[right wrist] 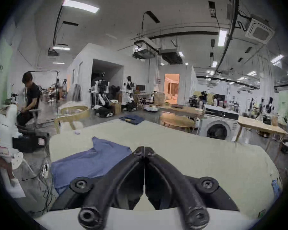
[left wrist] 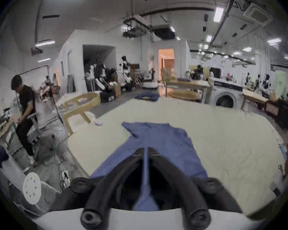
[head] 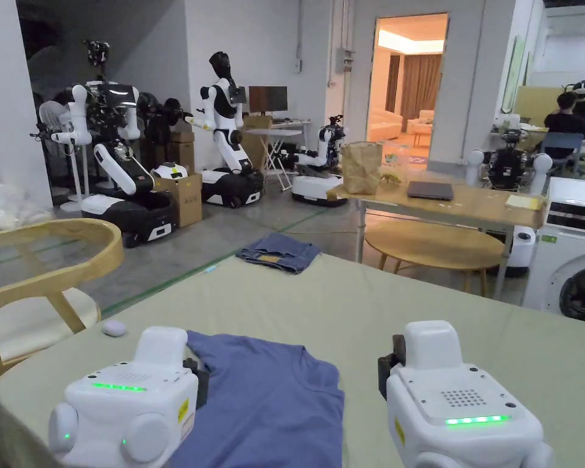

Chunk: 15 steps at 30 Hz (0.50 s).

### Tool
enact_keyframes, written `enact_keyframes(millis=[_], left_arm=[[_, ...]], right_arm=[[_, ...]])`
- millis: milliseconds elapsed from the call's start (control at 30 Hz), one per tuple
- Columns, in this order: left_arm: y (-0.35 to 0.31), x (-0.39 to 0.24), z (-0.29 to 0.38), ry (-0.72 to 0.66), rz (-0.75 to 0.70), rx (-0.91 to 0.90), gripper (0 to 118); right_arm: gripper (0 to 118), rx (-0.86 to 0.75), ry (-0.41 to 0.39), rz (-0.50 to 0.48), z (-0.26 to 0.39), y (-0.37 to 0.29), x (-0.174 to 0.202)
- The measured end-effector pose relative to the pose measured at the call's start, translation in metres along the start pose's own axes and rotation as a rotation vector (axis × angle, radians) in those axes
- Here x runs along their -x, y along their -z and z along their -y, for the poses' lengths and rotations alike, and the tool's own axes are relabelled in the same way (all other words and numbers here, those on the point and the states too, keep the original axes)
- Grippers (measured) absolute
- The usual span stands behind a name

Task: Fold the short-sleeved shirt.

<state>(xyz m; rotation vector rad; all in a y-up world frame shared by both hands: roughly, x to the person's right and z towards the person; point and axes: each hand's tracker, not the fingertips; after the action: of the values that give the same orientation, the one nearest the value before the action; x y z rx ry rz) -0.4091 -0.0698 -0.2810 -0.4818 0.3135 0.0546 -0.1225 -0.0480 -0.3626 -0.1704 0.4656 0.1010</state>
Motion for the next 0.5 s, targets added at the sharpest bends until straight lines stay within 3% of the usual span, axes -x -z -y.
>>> enact_keyframes(millis=[33, 67, 100, 133, 167, 333, 500], left_arm=[[0.02, -0.005, -0.002, 0.017, 0.016, 0.052, 84], [0.044, -0.009, -0.004, 0.016, 0.055, 0.109, 118], [0.072, -0.016, -0.004, 0.027, 0.093, 0.172, 116], [0.091, -0.022, -0.001, 0.066, 0.165, 0.099, 116], [0.118, -0.029, 0.005, 0.04, 0.147, 0.222, 116], [0.225, -0.093, 0.013, -0.063, 0.244, 0.402, 116], [0.282, -0.133, 0.046, 0.072, 0.252, 0.475, 114]], right_arm=[[0, 0.007, -0.001, -0.001, 0.003, 0.004, -0.003], [0, 0.013, -0.006, 0.004, 0.008, 0.007, -0.006], [0, 0.022, -0.015, 0.02, 0.011, 0.01, -0.009], [0, 0.038, -0.021, 0.042, 0.015, 0.013, -0.015], [0, 0.049, -0.02, 0.055, 0.018, 0.015, -0.022], [0, 0.113, -0.013, 0.149, 0.041, 0.017, -0.057], [0, 0.193, 0.014, 0.212, 0.062, 0.014, -0.095]])
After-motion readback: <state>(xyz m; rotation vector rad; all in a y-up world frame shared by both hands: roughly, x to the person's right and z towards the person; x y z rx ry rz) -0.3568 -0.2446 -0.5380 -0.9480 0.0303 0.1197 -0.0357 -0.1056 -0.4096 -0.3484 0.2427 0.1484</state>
